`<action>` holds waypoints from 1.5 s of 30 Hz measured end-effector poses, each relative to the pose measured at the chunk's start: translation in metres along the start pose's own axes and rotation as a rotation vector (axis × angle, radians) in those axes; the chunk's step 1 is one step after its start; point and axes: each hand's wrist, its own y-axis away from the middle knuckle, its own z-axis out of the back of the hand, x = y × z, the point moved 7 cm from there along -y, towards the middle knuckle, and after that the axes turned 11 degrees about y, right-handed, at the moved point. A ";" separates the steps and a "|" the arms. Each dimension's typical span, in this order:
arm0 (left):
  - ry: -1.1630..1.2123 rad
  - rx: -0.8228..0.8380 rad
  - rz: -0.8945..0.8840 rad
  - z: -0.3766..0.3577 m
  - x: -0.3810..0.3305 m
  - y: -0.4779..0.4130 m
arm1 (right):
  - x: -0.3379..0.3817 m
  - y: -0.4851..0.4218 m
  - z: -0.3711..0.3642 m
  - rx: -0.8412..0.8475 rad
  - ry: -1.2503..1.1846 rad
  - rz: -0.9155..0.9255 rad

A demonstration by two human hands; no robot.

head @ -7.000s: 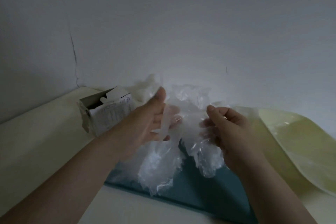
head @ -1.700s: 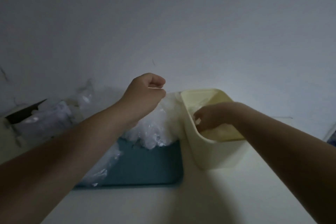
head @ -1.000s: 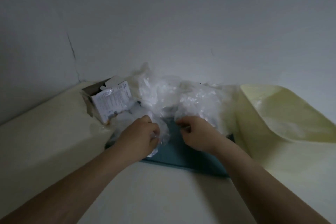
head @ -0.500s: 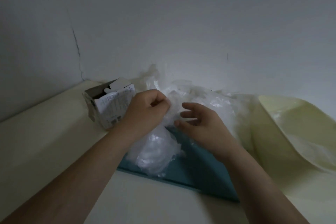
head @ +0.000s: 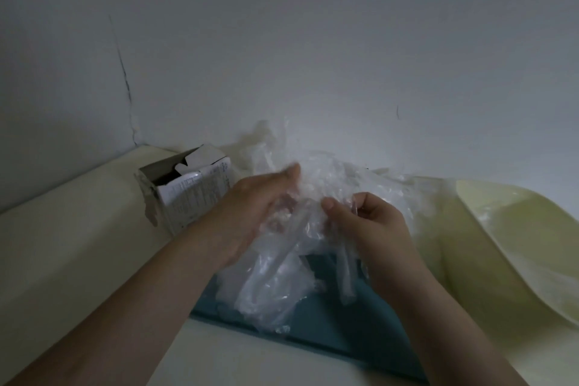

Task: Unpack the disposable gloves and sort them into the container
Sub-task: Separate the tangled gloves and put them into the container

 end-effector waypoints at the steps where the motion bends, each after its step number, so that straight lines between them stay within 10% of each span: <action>1: -0.065 -0.030 -0.031 0.002 -0.001 0.001 | 0.000 0.001 0.001 0.008 -0.005 -0.006; 16: 0.123 0.084 0.042 -0.007 0.017 0.001 | 0.007 0.010 -0.002 0.165 -0.051 0.023; 45: 0.040 -0.186 -0.095 0.012 -0.021 0.021 | 0.069 0.022 0.055 -0.214 0.219 0.192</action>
